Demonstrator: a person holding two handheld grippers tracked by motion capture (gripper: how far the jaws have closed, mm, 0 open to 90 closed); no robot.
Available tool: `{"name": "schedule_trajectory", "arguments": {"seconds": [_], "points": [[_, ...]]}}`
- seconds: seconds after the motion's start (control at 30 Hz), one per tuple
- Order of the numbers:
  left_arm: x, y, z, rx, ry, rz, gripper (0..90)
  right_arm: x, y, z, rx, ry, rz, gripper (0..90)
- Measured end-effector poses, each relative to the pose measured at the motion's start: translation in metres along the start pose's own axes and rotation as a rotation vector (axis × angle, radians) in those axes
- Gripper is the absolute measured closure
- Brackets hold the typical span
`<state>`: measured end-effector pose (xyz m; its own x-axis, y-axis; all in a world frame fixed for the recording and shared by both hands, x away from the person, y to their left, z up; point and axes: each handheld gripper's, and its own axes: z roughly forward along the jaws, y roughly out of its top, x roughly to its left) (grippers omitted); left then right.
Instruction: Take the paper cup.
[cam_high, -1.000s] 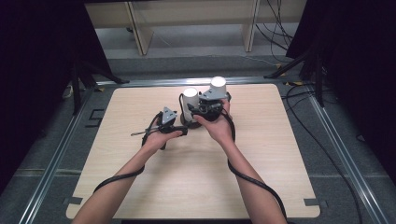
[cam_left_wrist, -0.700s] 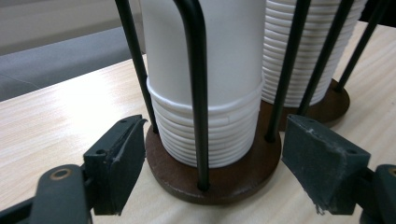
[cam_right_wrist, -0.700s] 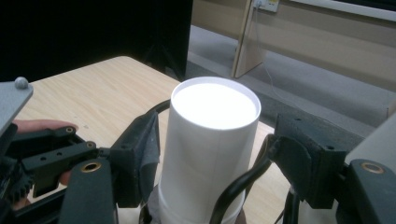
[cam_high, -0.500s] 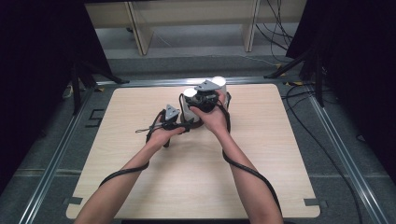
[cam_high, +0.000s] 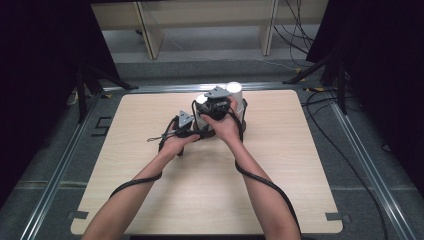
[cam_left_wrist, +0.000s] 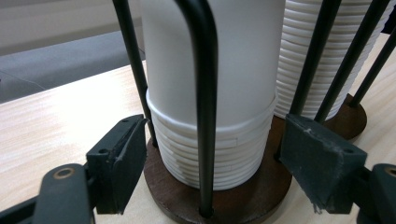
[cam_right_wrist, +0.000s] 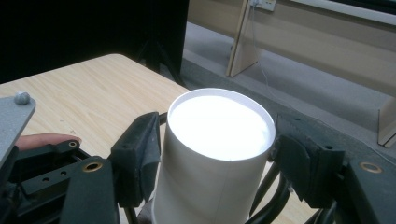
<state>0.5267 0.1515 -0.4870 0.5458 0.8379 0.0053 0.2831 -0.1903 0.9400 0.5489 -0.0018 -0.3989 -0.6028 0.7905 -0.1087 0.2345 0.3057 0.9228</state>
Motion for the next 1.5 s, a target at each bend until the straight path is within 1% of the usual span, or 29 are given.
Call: {"name": "schedule_trajectory", "arguments": {"seconds": [0.1,0.13,0.17,0.2,0.27,0.37,0.47,0.57,0.6,0.63,0.67,0.7,0.77,0.83,0.87,0.97,1.0,1.03,1.07,1.1,1.13,1.37,1.43,1.47,1.5], "points": [[-0.001,0.001,0.002,0.005,0.002,0.004,22.3,0.0,-0.001,0.002,-0.005,-0.003,0.001,33.8],[0.0,0.001,0.002,0.016,0.003,0.014,22.4,0.0,-0.001,0.002,0.004,0.002,0.003,33.8],[0.0,0.001,0.002,0.016,0.003,0.014,22.4,0.0,-0.001,0.002,0.004,0.002,0.003,33.8],[-0.001,0.0,0.004,0.007,0.002,0.007,22.5,0.0,-0.002,0.005,-0.007,-0.002,0.007,33.5],[-0.001,0.0,0.005,0.01,0.007,0.004,22.9,0.0,-0.002,0.006,0.002,0.004,0.001,33.1],[0.0,-0.001,0.006,0.012,0.012,0.006,23.3,0.0,-0.002,0.008,0.0,0.002,-0.002,32.9],[-0.001,-0.003,0.008,0.021,0.015,0.013,23.5,0.001,-0.002,0.013,-0.005,-0.009,0.011,32.2],[-0.001,-0.002,0.01,0.016,0.012,0.007,23.5,0.0,-0.002,0.013,-0.002,-0.002,0.011,32.3],[-0.001,-0.002,0.01,0.034,0.018,0.015,23.6,-0.001,-0.002,0.013,-0.006,0.008,0.009,32.4],[-0.001,-0.002,0.01,0.034,0.018,0.015,23.6,-0.001,-0.002,0.013,-0.006,0.008,0.009,32.4],[-0.001,-0.001,0.012,0.029,0.018,0.013,23.7,0.0,-0.002,0.014,-0.012,-0.004,0.016,32.5],[-0.001,-0.001,0.012,0.03,0.017,0.008,23.5,-0.001,-0.002,0.014,-0.015,-0.004,0.006,32.6],[-0.001,0.0,0.012,0.039,0.017,0.005,23.8,-0.001,-0.002,0.014,-0.019,-0.008,0.011,32.8],[-0.002,-0.001,0.014,0.034,0.023,0.0,24.3,-0.001,-0.002,0.014,-0.018,-0.005,0.011,32.8],[-0.002,-0.001,0.014,0.03,0.021,-0.011,24.2,-0.001,-0.003,0.014,-0.02,-0.008,0.015,32.8],[-0.001,-0.001,0.013,0.041,0.012,-0.001,24.5,0.0,-0.003,0.014,-0.01,-0.001,0.018,32.8],[-0.001,-0.001,0.013,0.047,0.014,0.0,24.6,0.0,-0.003,0.015,-0.026,-0.016,0.017,32.8],[-0.001,-0.001,0.013,0.047,0.014,0.0,24.8,0.0,-0.003,0.015,-0.026,-0.016,0.017,32.8],[-0.001,-0.001,0.013,0.047,0.013,0.001,24.9,-0.001,-0.003,0.014,-0.012,-0.005,0.02,33.2],[-0.001,-0.001,0.013,0.047,0.013,0.001,25.0,-0.001,-0.003,0.014,-0.012,-0.005,0.02,33.2],[-0.001,-0.001,0.013,0.048,0.013,0.005,25.0,0.0,-0.004,0.014,-0.027,-0.011,0.026,33.9],[0.0,-0.001,0.013,0.045,0.011,0.01,25.4,0.0,-0.005,0.013,-0.042,-0.012,0.04,35.1],[-0.001,-0.001,0.014,0.043,0.01,0.013,25.4,0.0,-0.004,0.012,-0.068,-0.014,0.049,35.3],[-0.002,-0.001,0.015,0.029,0.014,0.0,25.5,-0.001,0.0,0.009,-0.078,-0.018,0.045,35.4],[-0.002,-0.001,0.015,0.029,0.013,0.0,25.5,-0.001,0.001,0.008,-0.073,-0.014,0.048,35.4]]}}
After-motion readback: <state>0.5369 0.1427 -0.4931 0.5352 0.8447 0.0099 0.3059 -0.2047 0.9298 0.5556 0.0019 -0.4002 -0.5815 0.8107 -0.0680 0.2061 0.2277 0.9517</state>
